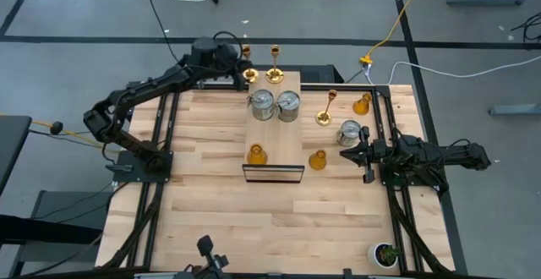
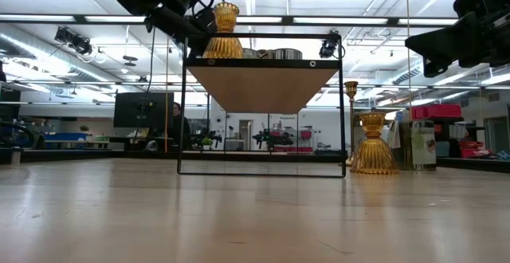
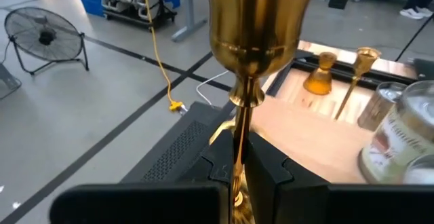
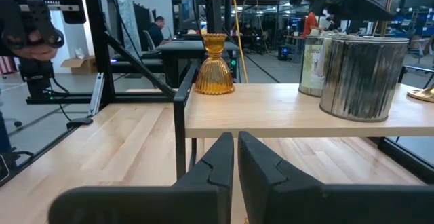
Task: Pick & Place candle stick holders
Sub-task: Put the bottom gold candle holder aligned with the other candle holder on the shelf
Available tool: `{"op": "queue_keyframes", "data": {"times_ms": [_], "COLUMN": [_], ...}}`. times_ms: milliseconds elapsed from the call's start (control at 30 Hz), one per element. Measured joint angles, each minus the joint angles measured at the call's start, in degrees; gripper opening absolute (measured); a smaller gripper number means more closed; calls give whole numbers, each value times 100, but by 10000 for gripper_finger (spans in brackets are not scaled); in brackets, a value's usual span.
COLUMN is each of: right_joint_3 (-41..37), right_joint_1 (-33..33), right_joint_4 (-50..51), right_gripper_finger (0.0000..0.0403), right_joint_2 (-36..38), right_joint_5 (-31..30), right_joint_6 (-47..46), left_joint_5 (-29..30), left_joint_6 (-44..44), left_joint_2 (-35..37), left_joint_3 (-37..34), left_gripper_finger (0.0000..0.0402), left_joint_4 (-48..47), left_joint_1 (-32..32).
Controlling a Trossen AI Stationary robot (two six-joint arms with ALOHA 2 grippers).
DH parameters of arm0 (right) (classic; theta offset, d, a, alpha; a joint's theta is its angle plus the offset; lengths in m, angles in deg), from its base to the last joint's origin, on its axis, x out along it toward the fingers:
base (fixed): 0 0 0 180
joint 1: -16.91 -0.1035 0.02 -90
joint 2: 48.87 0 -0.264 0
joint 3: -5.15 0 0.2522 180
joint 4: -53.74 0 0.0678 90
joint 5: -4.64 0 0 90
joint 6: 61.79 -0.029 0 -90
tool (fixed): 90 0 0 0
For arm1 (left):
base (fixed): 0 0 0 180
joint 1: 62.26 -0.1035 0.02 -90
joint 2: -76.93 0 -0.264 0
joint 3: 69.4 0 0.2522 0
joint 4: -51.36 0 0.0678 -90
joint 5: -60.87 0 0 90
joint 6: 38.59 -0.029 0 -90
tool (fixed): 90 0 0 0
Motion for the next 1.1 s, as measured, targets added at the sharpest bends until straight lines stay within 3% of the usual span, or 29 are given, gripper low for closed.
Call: {"op": "queue_keyframes", "data": {"times_ms": [567,1100], "right_joint_3": [-1,-2], "right_joint_1": [-1,1], "right_joint_4": [0,0], "right_gripper_finger": [27,27], "right_joint_2": [0,0], "right_joint_5": [1,-1], "right_joint_6": [-1,1], "left_joint_5": [169,180], "left_joint_6": [-155,-76], "left_joint_2": [-2,-435], "left_joint_3": [-202,-197], "left_gripper_finger": [23,23], "left_joint_4": [156,368], "left_joint_1": [334,393]}}
